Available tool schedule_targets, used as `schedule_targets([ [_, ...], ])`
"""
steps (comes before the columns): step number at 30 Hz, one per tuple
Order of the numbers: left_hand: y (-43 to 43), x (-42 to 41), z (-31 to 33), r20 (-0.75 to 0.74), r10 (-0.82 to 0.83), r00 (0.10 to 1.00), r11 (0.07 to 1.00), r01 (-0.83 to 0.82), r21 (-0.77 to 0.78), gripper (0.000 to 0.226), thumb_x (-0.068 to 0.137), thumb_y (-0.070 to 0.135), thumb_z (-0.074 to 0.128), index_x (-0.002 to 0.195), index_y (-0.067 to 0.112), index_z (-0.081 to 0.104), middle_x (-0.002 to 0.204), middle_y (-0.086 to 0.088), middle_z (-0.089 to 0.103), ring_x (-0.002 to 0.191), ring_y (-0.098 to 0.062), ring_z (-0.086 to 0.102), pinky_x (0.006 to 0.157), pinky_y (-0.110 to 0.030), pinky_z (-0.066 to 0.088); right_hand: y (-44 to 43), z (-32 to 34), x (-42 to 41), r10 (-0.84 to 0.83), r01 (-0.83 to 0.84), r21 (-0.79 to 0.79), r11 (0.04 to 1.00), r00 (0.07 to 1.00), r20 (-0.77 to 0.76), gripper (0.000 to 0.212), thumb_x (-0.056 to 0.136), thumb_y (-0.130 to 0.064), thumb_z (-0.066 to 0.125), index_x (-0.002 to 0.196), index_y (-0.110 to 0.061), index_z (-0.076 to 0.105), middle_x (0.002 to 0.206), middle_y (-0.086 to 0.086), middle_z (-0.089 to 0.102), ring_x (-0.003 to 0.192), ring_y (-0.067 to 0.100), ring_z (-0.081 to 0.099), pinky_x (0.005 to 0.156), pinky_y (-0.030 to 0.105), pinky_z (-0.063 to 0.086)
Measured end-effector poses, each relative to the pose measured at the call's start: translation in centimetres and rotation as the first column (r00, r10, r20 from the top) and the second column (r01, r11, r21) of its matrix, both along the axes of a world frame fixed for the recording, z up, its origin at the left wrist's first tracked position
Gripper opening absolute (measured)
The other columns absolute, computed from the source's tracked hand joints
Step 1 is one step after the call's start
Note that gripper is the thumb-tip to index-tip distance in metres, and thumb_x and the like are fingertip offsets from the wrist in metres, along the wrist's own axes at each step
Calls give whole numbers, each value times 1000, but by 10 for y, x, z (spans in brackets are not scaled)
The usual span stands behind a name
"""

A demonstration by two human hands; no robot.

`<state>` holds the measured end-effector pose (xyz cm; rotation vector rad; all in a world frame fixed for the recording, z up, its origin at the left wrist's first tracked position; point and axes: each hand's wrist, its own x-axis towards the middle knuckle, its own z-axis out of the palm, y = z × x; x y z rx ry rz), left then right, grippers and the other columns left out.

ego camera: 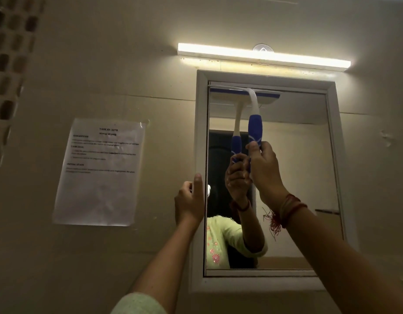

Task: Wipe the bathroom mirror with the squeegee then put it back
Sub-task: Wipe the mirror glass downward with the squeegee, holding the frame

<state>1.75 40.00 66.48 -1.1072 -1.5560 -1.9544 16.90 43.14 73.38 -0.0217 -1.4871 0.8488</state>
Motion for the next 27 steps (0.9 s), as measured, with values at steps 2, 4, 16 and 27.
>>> schedule_targets([
  [2,-1,0,0,1,2,1000,1000,-2,4,45,91,55,29,61,23,42,58,5,47,55,-7,44,48,-24,26,1,3,-2,0,0,-4,1000,1000,-4,15,100,-26,34,99,-16,46,65,0,50,40,-4,52,41,7,43],
  [4,-1,0,0,-4,1,1000,1000,-1,1,45,91,54,30,61,24,42,58,5,47,55,-7,44,48,-25,26,1,6,-4,-9,9,-10,1000,1000,-1,17,100,-27,34,102,-16,46,65,0,50,39,-3,51,41,8,43],
  [16,-1,1,-1,-19,-24,1000,1000,24,7,45,92,52,29,61,21,39,57,4,40,52,-9,38,49,-24,25,-2,8,6,92,-95,-68,993,995,-47,35,99,-30,35,110,-4,55,71,3,54,57,13,52,48,16,46],
  [27,-1,2,0,-9,-15,1000,1000,15,9,46,93,51,30,60,21,39,58,3,44,54,-8,40,49,-25,26,5,8,10,275,-266,-164,950,961,34,37,100,-34,28,88,-12,54,77,7,55,81,27,56,79,35,48],
])
